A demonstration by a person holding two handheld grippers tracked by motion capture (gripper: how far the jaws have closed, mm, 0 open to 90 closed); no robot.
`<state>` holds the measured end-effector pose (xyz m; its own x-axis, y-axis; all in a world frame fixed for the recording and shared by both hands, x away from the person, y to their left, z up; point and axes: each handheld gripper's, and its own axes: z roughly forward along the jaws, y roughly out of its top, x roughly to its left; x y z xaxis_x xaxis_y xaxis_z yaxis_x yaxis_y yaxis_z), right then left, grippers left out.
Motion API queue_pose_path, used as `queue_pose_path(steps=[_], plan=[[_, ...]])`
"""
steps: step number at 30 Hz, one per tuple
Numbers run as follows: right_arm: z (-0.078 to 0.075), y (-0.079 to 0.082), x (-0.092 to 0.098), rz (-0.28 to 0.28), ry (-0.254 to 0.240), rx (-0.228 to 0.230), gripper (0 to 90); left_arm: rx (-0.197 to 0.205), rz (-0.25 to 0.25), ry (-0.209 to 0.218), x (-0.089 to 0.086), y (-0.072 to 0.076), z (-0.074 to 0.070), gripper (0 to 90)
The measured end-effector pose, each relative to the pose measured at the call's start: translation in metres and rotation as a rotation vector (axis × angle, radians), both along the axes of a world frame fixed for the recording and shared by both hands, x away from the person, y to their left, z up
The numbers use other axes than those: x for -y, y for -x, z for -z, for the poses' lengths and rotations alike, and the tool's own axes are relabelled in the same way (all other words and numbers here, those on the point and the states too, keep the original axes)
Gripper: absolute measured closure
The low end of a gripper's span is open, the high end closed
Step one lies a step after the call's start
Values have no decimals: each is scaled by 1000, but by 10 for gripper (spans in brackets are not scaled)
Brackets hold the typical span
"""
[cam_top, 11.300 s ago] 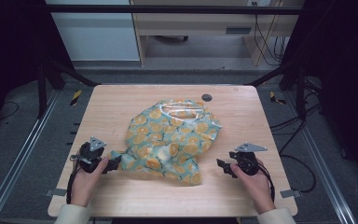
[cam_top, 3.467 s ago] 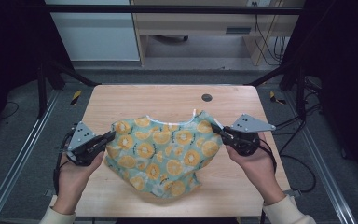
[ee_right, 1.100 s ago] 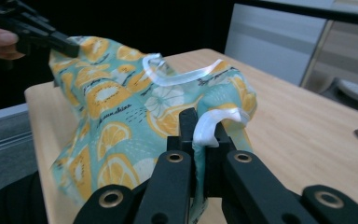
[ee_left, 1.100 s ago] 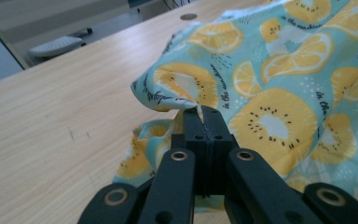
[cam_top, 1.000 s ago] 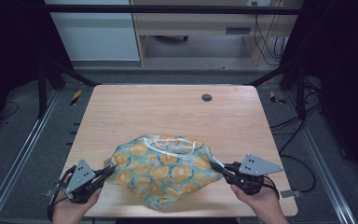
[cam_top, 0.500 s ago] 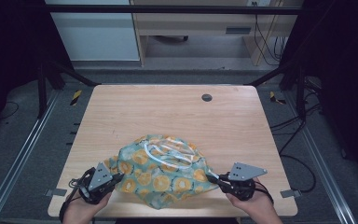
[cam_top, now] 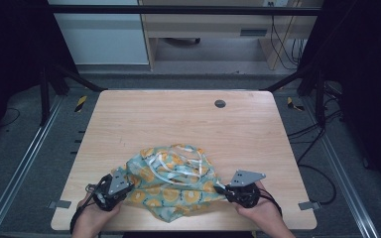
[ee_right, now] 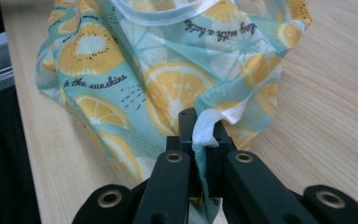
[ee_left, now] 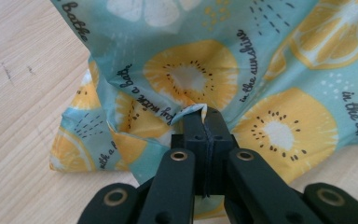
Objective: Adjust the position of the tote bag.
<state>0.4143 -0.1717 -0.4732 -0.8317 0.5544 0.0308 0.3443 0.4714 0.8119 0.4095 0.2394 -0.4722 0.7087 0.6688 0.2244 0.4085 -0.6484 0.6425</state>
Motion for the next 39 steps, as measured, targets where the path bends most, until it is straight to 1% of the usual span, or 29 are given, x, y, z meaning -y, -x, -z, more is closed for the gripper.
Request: queue_pose_path(steps=[1, 2, 4, 5, 7, 8, 13, 17, 19, 23, 25, 27, 28, 32, 35, 39], plan=[[0, 0, 0, 0, 0, 0, 892, -1, -6, 3, 1, -2, 1, 900], [0, -2, 0, 8, -3, -4, 891, -1, -5, -10, 0, -5, 1, 900], [1, -5, -1, 19, -3, -8, 888, -5, -16, -16, 1, -9, 3, 900], [2, -8, -4, 25, -4, -19, 885, -2, -25, -18, 1, -13, 4, 900], [3, -10, -5, 23, 1, -17, 883, -6, -28, -20, 1, -14, 5, 900], [4, -11, -8, 22, 6, -29, 876, -7, -32, -23, 1, -16, 6, 900], [8, -13, -14, 11, 22, -37, 844, -17, -46, -34, 3, -23, 10, 900], [10, -16, -17, 16, 36, -35, 850, -18, -64, -18, 2, -27, 12, 900], [10, -17, -18, 19, 37, -38, 859, -24, -67, -26, 2, -30, 12, 900], [11, -20, -18, 30, 51, -43, 875, -26, -80, -20, 2, -34, 13, 900], [11, -21, -19, 41, 54, -46, 877, -25, -79, -26, 2, -35, 14, 900], [11, -22, -19, 43, 56, -44, 878, -27, -85, -20, 2, -35, 14, 900], [11, -22, -19, 43, 56, -44, 878, -29, -87, -24, 1, -36, 14, 900], [12, -22, -20, 41, 64, -44, 876, -21, -94, -16, 2, -38, 15, 900], [12, -23, -21, 50, 70, -46, 876, -18, -99, -15, 1, -40, 15, 900], [13, -24, -21, 50, 72, -51, 875, -27, -108, -7, 1, -42, 16, 900]])
